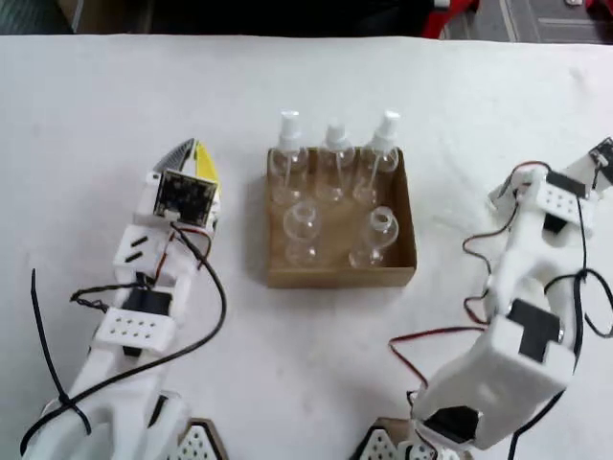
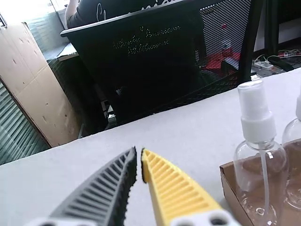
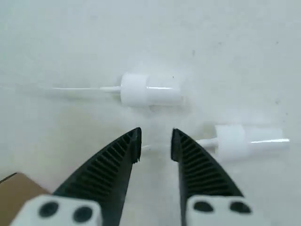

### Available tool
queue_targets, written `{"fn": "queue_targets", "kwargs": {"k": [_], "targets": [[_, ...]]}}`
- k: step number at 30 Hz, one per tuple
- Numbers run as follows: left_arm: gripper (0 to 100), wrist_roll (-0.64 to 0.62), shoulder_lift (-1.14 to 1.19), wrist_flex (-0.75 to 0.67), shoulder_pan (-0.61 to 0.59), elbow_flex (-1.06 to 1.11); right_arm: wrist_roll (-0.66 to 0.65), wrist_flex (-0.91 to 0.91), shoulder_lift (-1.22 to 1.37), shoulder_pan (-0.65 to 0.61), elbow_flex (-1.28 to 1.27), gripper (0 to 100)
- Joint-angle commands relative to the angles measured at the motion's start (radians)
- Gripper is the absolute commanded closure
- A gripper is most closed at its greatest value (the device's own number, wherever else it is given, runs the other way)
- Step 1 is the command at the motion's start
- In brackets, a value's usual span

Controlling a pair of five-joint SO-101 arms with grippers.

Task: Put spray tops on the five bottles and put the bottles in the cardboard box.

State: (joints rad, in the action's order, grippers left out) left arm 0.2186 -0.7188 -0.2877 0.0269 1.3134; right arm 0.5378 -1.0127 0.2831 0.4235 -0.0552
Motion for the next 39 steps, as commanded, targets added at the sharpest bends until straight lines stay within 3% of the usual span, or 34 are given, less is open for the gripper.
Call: {"fn": "queue_targets", "kwargs": {"k": [1, 10, 22, 31, 39], "targets": [[98, 0.011, -0.004, -0.028, 0.018, -0.014, 0.064, -0.094, 0.058, -0.004, 0.175, 78.3], [98, 0.011, -0.004, -0.026, 0.027, -0.011, 0.180, -0.177, 0.185, -0.002, 0.351, 78.6], [98, 0.011, -0.004, -0.026, 0.027, -0.011, 0.356, -0.171, 0.211, -0.033, 0.407, 78.6], [98, 0.011, -0.004, -0.025, 0.027, -0.011, 0.442, -0.127, 0.286, -0.048, 0.416, 78.6], [98, 0.011, -0.004, -0.025, 0.027, -0.011, 0.443, -0.059, 0.338, -0.007, 0.420, 78.7]]}}
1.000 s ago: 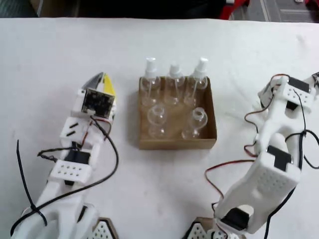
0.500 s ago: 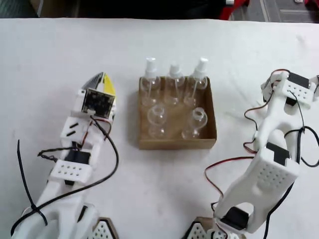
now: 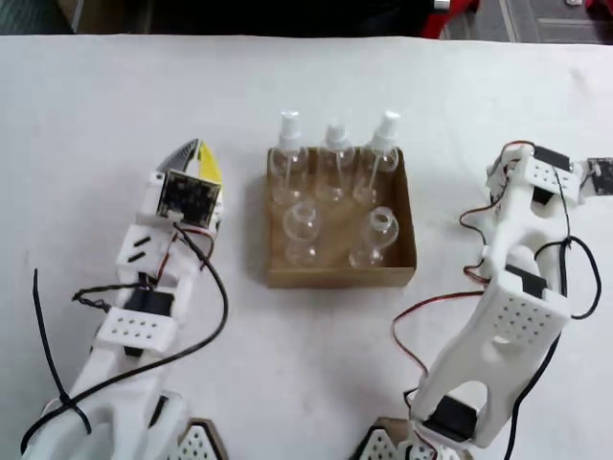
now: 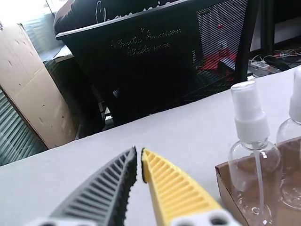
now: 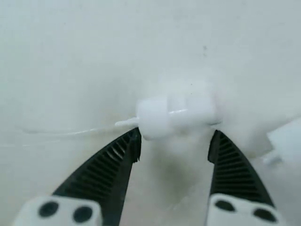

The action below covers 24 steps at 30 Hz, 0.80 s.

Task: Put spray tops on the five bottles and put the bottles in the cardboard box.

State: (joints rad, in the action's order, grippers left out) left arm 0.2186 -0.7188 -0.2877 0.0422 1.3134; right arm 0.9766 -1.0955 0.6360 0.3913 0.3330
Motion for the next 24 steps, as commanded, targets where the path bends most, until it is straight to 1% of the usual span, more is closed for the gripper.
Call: {"fn": "queue_targets", "kwargs": {"k": [1, 7, 15, 24], "targets": [[98, 0.011, -0.004, -0.025, 0.012, -0.011, 0.003, 0.024, -0.015, 0.028, 0.032, 78.7], [98, 0.011, -0.004, -0.025, 0.012, -0.011, 0.002, 0.024, -0.021, 0.044, 0.034, 78.7], [98, 0.011, -0.004, -0.025, 0.012, -0.011, 0.000, -0.028, -0.111, 0.070, 0.049, 78.7], [98, 0.011, -0.004, -0.025, 0.012, -0.011, 0.006, -0.019, -0.076, 0.084, 0.052, 78.7]]}}
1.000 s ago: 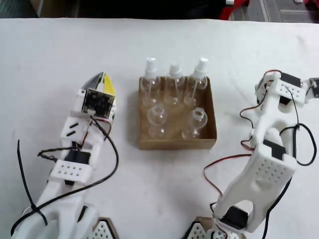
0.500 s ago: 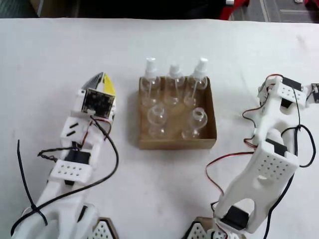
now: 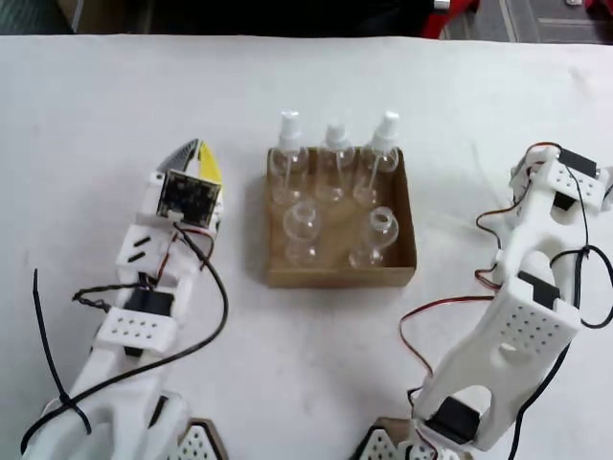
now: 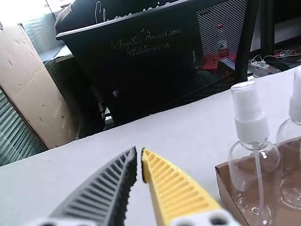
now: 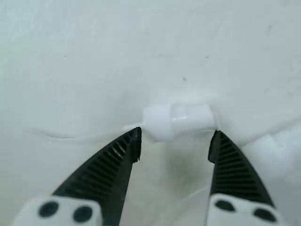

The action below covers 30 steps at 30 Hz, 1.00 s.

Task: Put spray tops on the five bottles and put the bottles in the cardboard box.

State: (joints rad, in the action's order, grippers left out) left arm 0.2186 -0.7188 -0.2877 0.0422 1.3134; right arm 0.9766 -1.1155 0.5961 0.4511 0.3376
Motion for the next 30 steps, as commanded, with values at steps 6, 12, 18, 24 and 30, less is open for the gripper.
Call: {"fn": "queue_targets", "kwargs": {"k": [6, 12, 18, 24, 30], "targets": [[98, 0.011, -0.004, -0.025, 0.012, -0.011, 0.054, 0.022, -0.031, 0.048, 0.048, 78.7], [98, 0.011, -0.004, -0.025, 0.013, -0.012, 0.061, 0.042, -0.021, 0.041, 0.038, 78.7], [98, 0.011, -0.004, -0.023, 0.013, -0.012, 0.052, 0.093, 0.076, 0.024, 0.048, 78.7], [98, 0.011, -0.004, -0.023, 0.013, -0.012, 0.051, 0.068, 0.105, 0.030, 0.112, 82.3], [98, 0.011, -0.004, -0.023, 0.013, -0.012, -0.087, 0.065, 0.105, 0.024, 0.158, 98.0]]}}
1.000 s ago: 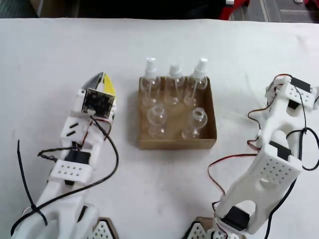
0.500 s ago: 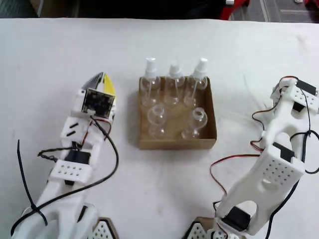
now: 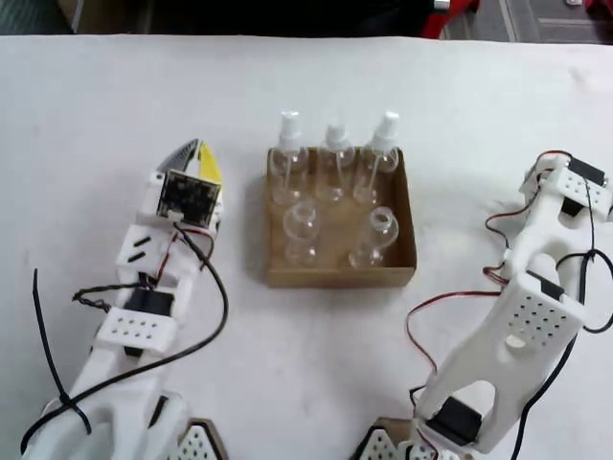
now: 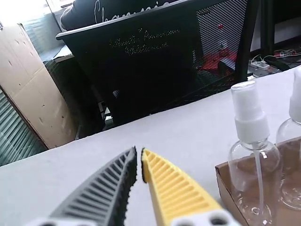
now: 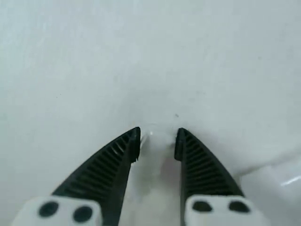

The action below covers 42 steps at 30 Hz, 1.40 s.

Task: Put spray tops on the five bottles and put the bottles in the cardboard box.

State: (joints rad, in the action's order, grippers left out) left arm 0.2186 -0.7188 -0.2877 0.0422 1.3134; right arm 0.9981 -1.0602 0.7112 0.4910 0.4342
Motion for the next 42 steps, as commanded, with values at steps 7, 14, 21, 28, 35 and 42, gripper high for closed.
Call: {"fn": "queue_targets", "kwargs": {"k": [7, 14, 21, 28, 35, 42], "targets": [[98, 0.011, -0.004, -0.023, 0.013, -0.012, -0.190, -0.007, -0.030, 0.027, 0.153, 98.2], [98, 0.011, -0.004, -0.023, 0.013, -0.012, -0.315, -0.084, -0.084, 0.068, 0.305, 98.2], [98, 0.011, -0.004, -0.023, 0.013, -0.012, -0.531, -0.182, -0.166, 0.062, 0.499, 98.2], [98, 0.011, -0.004, -0.023, 0.013, -0.012, -0.781, -0.194, -0.251, 0.061, 0.644, 98.2], [98, 0.011, -0.004, -0.025, 0.013, -0.012, -0.979, -0.282, -0.397, -0.050, 0.675, 98.2], [98, 0.011, -0.004, -0.026, 0.012, -0.012, -1.039, -0.476, -0.579, -0.225, 0.674, 98.2]]}}
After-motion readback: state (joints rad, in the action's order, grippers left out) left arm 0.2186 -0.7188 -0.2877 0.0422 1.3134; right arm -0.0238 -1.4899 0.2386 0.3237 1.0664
